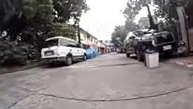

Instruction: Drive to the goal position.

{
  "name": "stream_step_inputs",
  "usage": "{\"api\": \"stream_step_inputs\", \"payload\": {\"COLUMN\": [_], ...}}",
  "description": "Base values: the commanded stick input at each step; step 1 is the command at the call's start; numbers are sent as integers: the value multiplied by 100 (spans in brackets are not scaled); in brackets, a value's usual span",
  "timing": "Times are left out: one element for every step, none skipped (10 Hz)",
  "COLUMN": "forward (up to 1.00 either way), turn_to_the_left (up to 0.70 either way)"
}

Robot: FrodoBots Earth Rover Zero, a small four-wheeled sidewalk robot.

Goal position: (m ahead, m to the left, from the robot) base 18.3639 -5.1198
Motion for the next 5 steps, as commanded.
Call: {"api": "stream_step_inputs", "payload": {"forward": [100,100,100,100,100], "turn_to_the_left": [0,0,0,0,0]}}
